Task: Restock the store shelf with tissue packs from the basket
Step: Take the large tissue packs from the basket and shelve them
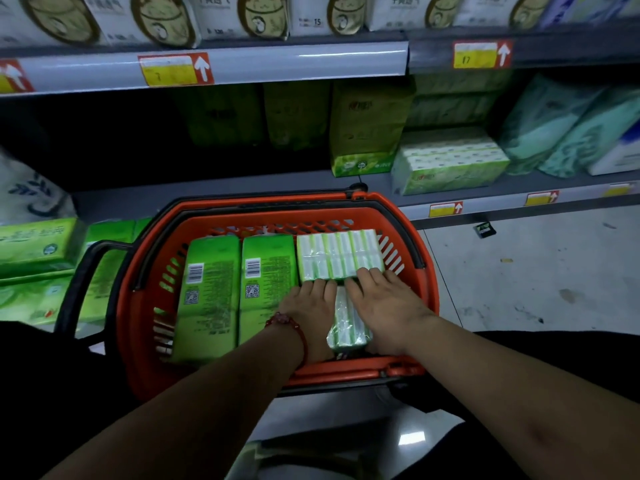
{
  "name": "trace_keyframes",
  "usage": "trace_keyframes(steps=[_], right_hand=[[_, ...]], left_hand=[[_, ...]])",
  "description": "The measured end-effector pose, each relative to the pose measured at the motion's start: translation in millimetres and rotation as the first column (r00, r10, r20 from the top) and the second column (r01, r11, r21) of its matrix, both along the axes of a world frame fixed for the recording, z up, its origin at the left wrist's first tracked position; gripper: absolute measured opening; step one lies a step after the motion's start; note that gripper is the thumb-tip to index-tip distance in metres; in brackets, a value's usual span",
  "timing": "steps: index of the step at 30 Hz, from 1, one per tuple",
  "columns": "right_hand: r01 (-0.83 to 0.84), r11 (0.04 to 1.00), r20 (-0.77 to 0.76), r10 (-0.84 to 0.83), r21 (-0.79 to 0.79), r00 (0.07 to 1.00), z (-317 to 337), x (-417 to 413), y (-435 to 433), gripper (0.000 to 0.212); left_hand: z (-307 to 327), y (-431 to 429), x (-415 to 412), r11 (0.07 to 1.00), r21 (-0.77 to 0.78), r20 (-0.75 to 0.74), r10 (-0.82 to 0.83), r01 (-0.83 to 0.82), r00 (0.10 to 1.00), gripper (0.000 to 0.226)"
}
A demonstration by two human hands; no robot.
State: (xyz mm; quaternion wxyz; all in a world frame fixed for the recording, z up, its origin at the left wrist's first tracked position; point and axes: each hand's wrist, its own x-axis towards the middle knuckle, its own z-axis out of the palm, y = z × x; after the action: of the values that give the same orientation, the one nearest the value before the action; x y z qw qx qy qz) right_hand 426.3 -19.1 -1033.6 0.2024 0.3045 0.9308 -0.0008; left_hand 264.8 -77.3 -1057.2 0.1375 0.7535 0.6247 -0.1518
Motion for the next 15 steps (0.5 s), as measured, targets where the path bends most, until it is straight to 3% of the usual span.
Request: trace_keyframes(steps=[9,12,15], right_hand=[[0.078,0.991,-0.047,-0.084,-0.111,0.995,34.7,-0.7,16.8,0.113],[0.140,0.971,-0.192,-0.177,-0.192,0.965,70.8,0.6,33.9,0.115],[0.171,0.930,-0.444,-0.310,-0.324,0.841,107.1,4.5,47.0,0.109]], left_hand=[[34.5,8.7,-12.5,0.999,0.003,0.105,0.041,-0.042,0.994,0.113],[79.3,23.9,-31.8,0.998,0.023,0.179,0.058,-0.063,0.982,0.117],[135.2,42.3,-54.0,0.992,0.014,0.330,0.112,-0.124,0.937,0.104]])
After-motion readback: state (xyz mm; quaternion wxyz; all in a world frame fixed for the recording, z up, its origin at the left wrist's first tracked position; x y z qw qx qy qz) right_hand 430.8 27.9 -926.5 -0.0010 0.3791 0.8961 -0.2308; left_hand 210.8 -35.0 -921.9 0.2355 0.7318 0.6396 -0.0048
